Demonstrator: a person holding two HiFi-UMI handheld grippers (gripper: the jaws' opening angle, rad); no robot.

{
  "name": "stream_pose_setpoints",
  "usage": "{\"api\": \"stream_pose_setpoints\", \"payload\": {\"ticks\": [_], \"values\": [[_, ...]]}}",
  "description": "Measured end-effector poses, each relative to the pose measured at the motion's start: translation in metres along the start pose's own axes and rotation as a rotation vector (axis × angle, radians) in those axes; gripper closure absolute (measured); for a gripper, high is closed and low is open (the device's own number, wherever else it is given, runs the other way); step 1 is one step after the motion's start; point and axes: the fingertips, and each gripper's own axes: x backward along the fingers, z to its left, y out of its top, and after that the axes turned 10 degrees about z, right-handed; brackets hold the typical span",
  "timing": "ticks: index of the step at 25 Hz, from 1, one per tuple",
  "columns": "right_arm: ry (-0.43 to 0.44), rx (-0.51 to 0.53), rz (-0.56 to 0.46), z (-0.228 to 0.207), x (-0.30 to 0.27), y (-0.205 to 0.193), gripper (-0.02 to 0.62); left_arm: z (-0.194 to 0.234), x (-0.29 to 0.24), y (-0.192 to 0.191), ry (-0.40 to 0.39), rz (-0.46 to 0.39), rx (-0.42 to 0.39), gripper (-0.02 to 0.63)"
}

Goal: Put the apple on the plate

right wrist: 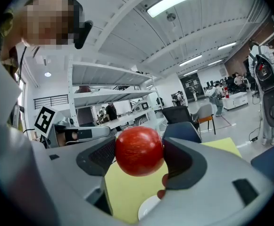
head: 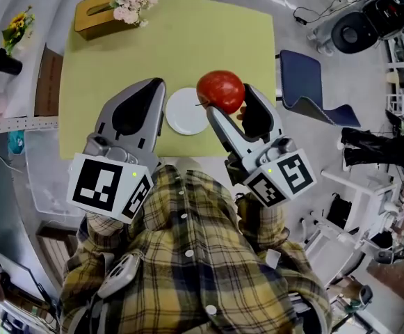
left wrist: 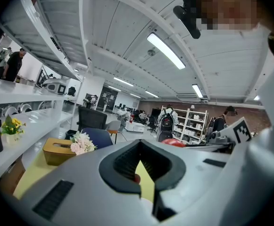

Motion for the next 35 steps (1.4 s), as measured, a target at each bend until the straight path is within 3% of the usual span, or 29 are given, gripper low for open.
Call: {"api": "stream_pose_setpoints", "payload": {"ticks": [4, 20, 35], "values": [[-0.002, -0.022, 0.018, -0.015, 0.009, -0.010, 0.279, -0.014, -0.011, -0.011, 0.005, 0.027, 0.004, 0.600], [-0.029, -0.143, 0.200, -0.015, -0.098, -0.118, 0.279, 0.085, -0.030, -0.092, 0.018, 0.146, 0.078, 0.601], [-0.062, -0.251, 0.314, -0.039, -0.137, -0.209, 0.279, 0.122, -0.061, -0.143, 0.016, 0.217, 0.136, 0.600]]}}
